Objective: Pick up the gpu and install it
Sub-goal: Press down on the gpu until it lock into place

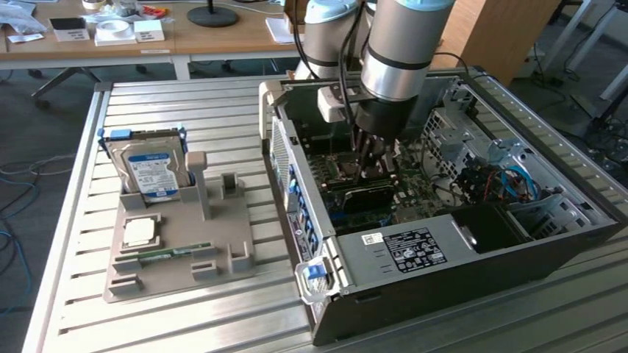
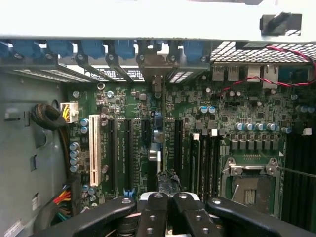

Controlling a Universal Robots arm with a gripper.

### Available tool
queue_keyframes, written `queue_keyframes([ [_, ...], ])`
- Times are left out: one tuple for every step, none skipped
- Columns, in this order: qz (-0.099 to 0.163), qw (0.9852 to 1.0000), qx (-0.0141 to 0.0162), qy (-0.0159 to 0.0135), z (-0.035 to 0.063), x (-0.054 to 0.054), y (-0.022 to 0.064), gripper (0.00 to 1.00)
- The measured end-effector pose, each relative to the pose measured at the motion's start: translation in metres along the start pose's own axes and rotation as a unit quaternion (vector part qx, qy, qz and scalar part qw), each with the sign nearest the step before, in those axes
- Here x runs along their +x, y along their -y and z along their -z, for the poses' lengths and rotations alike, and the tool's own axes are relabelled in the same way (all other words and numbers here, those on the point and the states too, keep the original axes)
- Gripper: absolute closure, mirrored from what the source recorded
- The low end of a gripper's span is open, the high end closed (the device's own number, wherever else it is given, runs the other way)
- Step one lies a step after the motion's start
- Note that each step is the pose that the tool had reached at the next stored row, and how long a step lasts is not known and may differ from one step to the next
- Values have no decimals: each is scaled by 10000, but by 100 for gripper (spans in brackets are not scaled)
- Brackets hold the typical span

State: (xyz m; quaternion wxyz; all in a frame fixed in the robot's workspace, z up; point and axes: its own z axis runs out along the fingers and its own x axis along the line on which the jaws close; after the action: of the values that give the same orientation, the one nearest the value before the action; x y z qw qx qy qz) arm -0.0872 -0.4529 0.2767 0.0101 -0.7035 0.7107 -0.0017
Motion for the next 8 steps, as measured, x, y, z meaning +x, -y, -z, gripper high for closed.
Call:
queue_keyframes([
  [1,10000,-1,0,-1,8,1,89],
  [0,10000,-1,0,-5,11,0,89],
  [0,10000,-1,1,-9,11,0,89],
  [0,10000,-1,0,-13,11,-1,89],
  [0,10000,-1,0,-26,11,-1,89],
  [0,10000,-1,0,-43,12,-1,89],
  [0,10000,-1,0,-59,12,-1,89],
  [0,10000,-1,0,-69,12,-1,89],
])
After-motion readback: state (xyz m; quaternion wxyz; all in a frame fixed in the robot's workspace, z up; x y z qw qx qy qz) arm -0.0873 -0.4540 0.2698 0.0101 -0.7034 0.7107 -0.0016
